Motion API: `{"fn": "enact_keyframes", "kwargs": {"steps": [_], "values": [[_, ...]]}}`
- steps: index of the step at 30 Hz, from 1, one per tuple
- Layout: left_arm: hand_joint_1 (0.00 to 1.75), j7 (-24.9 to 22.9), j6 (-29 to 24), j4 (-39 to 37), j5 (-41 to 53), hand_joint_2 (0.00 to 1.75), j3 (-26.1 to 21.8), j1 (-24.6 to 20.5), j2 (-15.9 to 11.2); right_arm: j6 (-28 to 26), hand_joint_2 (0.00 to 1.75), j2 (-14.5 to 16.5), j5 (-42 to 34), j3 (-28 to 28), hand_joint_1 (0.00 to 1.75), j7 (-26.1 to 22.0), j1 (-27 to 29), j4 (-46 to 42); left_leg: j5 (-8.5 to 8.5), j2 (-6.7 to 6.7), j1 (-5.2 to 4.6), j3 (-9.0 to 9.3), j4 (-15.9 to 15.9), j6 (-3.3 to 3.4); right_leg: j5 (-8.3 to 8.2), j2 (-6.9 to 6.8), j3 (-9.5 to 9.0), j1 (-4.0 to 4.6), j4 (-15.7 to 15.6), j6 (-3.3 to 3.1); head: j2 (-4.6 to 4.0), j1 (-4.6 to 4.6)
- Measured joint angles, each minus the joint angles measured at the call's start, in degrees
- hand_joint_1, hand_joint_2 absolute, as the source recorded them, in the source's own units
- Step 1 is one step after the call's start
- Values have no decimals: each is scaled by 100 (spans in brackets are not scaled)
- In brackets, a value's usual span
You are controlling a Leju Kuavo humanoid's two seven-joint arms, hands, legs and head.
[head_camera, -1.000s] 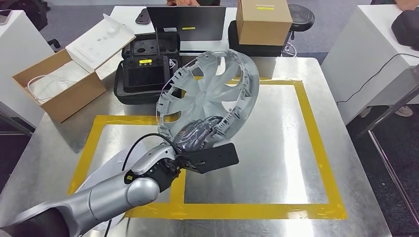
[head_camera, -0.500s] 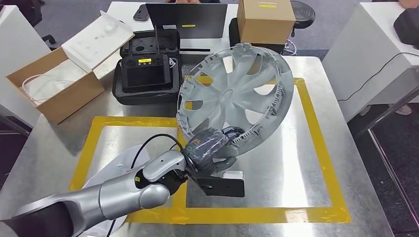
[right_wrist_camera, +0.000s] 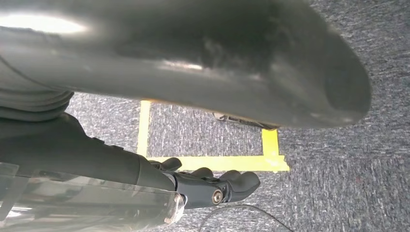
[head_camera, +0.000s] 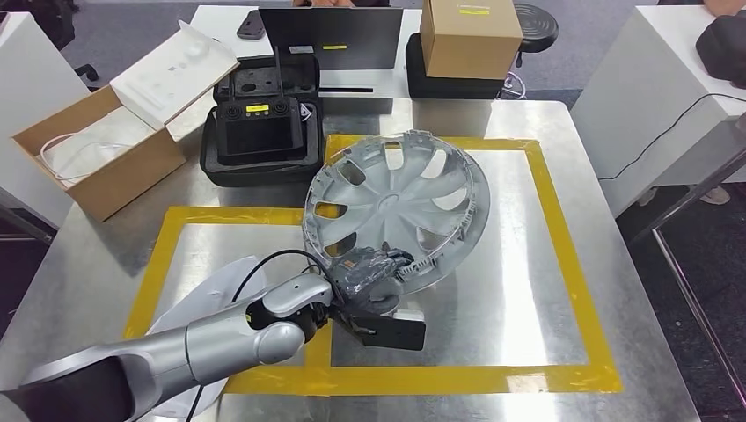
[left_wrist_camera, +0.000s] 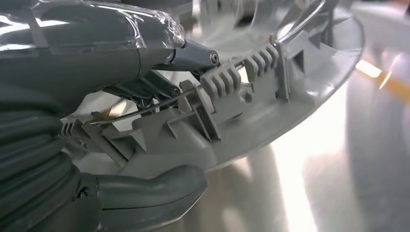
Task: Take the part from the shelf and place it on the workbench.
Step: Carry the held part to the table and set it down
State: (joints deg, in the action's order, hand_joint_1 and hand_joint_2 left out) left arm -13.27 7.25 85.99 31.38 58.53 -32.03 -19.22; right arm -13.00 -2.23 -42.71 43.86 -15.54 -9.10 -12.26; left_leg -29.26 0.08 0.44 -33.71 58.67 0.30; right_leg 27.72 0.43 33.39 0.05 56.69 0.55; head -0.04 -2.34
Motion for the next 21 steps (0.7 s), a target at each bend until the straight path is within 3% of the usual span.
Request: {"fn": "enact_keyframes", "kwargs": {"steps": [13,21], "values": [[175,79,651,-383,-998,175,200,-222,-117,66,0,-2,171,155,0,67,-76,0,12,-3,1,19,-1,6,-3,-3,-13,0,14,5,0,-1],[175,346,225,-449,-767,175,308,-265,-196,83,0,-2,232,249,0,73,-127,-1,12,-3,1,56,-2,7,-3,-3,-47,1,15,5,0,1]]}}
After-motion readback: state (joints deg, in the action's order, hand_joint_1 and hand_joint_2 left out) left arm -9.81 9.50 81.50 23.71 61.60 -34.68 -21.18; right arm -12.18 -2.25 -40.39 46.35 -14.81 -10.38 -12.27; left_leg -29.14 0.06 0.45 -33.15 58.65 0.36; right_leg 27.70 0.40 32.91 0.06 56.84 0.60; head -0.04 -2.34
